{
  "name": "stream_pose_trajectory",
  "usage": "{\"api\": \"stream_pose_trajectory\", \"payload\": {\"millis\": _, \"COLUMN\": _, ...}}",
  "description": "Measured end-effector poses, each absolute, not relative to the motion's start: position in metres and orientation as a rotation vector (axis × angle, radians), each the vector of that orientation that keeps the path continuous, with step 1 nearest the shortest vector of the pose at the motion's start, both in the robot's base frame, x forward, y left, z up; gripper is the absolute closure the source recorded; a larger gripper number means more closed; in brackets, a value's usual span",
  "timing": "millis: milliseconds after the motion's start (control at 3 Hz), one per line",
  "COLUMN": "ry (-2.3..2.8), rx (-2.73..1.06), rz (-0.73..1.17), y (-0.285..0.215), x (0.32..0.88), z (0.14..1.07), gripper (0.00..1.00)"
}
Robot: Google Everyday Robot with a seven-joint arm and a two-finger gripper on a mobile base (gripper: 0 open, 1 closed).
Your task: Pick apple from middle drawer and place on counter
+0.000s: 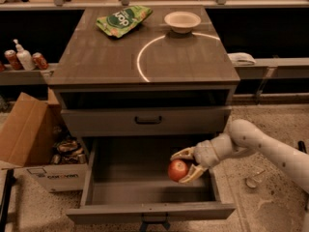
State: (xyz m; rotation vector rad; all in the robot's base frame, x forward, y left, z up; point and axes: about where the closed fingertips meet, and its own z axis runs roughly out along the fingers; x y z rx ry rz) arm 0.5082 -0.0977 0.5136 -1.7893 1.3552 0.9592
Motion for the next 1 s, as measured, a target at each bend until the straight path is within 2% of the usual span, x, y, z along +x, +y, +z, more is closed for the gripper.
{"api": "stream_pose_trajectory", "payload": {"millis": 667, "ry": 1.255, "rx": -1.825, "rz": 0.883, "y": -0.146, "x": 0.495, "z": 0.604, "gripper": 1.00}}
{"api": "stream_pose_trajectory", "payload": {"millis": 1000, "ry": 1.255, "rx": -1.825, "rz": 0.883, "y": -0.146, "x": 0.495, "z": 0.604, "gripper": 1.00}}
